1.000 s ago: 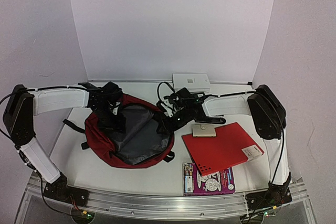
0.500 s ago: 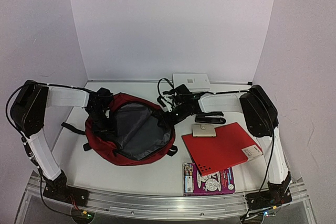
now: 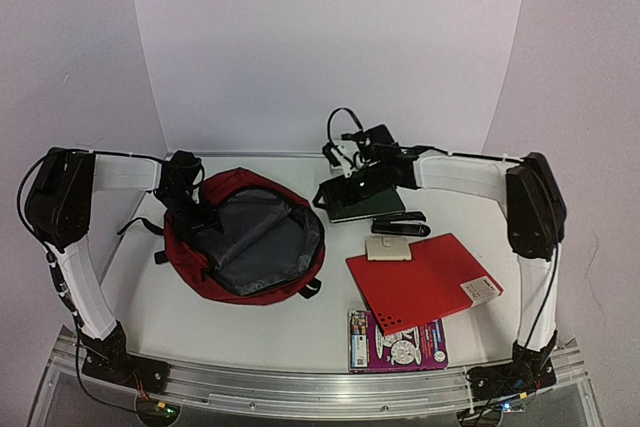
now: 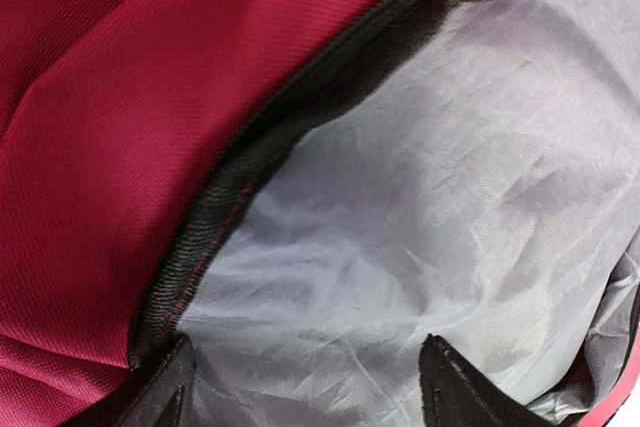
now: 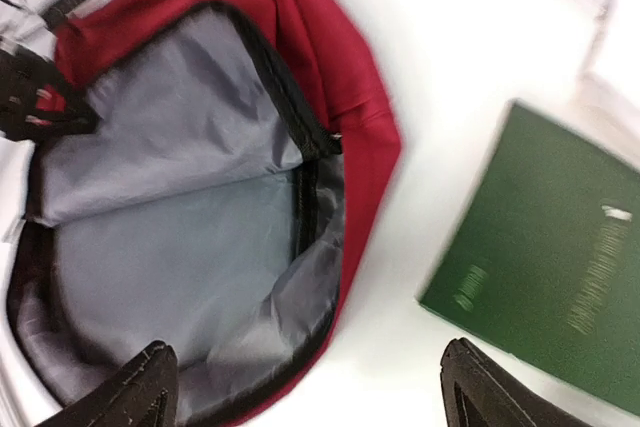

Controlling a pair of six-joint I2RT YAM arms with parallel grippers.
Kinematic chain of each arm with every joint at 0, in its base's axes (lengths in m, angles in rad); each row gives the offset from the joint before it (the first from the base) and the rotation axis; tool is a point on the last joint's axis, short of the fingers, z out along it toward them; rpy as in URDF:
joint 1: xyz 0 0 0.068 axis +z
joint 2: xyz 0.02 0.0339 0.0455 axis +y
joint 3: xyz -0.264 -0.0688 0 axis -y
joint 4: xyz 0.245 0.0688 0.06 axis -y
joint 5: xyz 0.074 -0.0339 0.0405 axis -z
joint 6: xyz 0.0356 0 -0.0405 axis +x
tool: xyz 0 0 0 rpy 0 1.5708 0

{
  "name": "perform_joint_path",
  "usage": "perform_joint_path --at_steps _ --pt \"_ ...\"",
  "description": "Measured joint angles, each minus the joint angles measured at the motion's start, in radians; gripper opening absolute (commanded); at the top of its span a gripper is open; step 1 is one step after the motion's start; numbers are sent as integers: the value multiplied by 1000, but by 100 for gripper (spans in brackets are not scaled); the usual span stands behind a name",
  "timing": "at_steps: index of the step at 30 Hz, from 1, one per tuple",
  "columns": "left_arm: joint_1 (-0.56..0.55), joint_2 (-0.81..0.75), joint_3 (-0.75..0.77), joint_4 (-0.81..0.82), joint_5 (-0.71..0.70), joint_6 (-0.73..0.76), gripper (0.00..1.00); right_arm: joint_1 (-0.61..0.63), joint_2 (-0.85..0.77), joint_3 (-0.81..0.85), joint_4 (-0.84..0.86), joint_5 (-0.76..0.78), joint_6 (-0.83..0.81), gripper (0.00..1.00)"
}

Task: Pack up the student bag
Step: Adjust the student bag at the center of the board.

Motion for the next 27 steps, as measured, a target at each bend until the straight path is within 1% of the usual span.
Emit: perform_joint_path --at_steps 4,8,10,13,17,19,21,24,27 --pt "-16 -43 2 -6 -10 15 90 -25 -215 -120 -27 0 -38 98" --pt "-67 -182 2 -28 -30 45 99 -54 -417 -195 -77 -1 -64 98" --pt "-102 -273 2 -33 -31 58 100 -68 -494 -203 -111 -8 -55 98" --pt "-146 -391 0 -34 -30 65 100 -86 -596 -202 -145 -47 10 98" --pt "-183 -478 -27 -18 -18 63 100 -92 -693 -187 -164 -98 112 98" --pt "-228 -487 -63 16 -4 58 100 -94 -720 -179 -164 -120 175 98" --pt "-299 -466 -93 64 26 44 100 -98 -727 -173 -165 -142 230 98" --pt "-404 -378 -107 147 76 21 100 -115 -722 -165 -175 -173 311 98" --pt "-484 -240 -81 226 108 0 100 -146 -719 -157 -186 -215 379 98"
